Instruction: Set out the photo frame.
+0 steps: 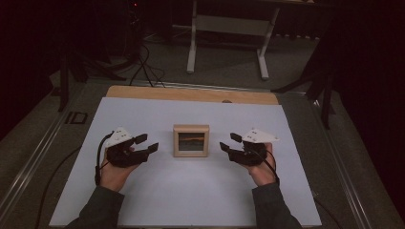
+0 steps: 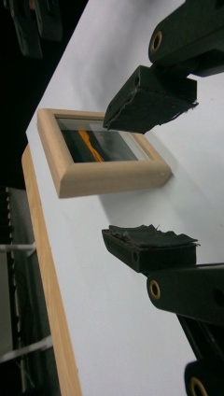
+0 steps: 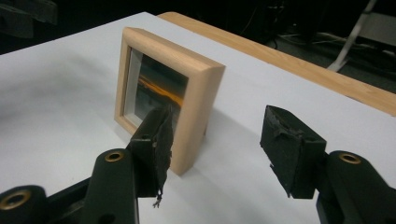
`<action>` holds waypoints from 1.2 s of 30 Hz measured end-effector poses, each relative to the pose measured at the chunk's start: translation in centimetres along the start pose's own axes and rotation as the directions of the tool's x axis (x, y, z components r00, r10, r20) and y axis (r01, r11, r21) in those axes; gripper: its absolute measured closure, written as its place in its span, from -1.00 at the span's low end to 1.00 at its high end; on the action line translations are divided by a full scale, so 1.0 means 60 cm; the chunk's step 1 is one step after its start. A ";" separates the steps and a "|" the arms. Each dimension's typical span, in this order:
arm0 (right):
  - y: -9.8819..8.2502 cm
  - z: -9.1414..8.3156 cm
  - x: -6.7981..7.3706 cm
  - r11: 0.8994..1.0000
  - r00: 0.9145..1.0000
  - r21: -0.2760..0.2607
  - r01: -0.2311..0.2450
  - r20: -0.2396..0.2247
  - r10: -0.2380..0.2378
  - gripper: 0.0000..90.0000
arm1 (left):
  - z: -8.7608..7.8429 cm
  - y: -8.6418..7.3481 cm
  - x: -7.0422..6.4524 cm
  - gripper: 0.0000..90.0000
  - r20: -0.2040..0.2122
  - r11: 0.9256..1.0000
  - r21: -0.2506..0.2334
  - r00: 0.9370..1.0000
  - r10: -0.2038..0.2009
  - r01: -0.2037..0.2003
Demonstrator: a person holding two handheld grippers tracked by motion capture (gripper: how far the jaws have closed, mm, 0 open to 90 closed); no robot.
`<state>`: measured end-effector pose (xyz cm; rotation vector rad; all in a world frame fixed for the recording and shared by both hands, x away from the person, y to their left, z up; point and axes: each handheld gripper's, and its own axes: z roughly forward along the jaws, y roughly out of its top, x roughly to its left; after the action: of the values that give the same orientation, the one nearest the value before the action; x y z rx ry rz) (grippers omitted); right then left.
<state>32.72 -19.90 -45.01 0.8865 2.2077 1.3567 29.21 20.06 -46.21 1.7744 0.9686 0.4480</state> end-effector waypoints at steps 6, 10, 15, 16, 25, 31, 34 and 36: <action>-0.025 -0.039 -0.006 0.999 0.999 -0.036 0.018 0.040 -0.017 -0.05 | -0.034 -0.020 0.009 -0.10 -0.019 1.000 -0.015 1.000 0.010 -0.010; -0.040 -0.055 -0.010 0.999 0.998 -0.051 0.012 0.058 -0.010 -0.05 | -0.042 -0.028 0.013 -0.11 -0.023 1.000 -0.019 1.000 0.006 -0.007; -0.070 -0.086 -0.017 0.997 0.996 -0.083 -0.002 0.093 0.010 -0.04 | -0.053 -0.045 0.013 -0.12 -0.013 0.999 -0.007 0.999 0.032 -0.032; -0.075 -0.090 -0.017 0.996 0.995 -0.088 -0.005 0.097 0.014 -0.04 | -0.056 -0.049 0.013 -0.12 -0.016 0.999 -0.007 0.999 0.038 -0.038; -0.125 -0.132 -0.013 0.993 0.987 -0.113 -0.034 0.151 0.051 -0.04 | -0.082 -0.078 0.015 -0.12 -0.059 0.997 -0.009 0.995 0.074 -0.075; -0.141 -0.156 -0.010 0.990 0.981 -0.131 -0.044 0.180 0.068 -0.04 | -0.105 -0.096 0.023 -0.12 -0.131 0.998 -0.028 0.990 0.055 -0.059; -0.144 -0.163 -0.012 0.989 0.978 -0.143 -0.046 0.193 0.073 -0.05 | -0.113 -0.097 0.022 -0.12 -0.154 0.997 -0.045 0.986 0.057 -0.065; -0.147 -0.167 -0.014 0.988 0.976 -0.148 -0.046 0.204 0.076 -0.05 | -0.119 -0.098 0.021 -0.12 -0.175 0.996 -0.056 0.983 0.058 -0.069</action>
<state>24.34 -29.81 -48.40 1.0020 1.9151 1.3628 22.71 26.28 -48.77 1.7352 1.0092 0.6758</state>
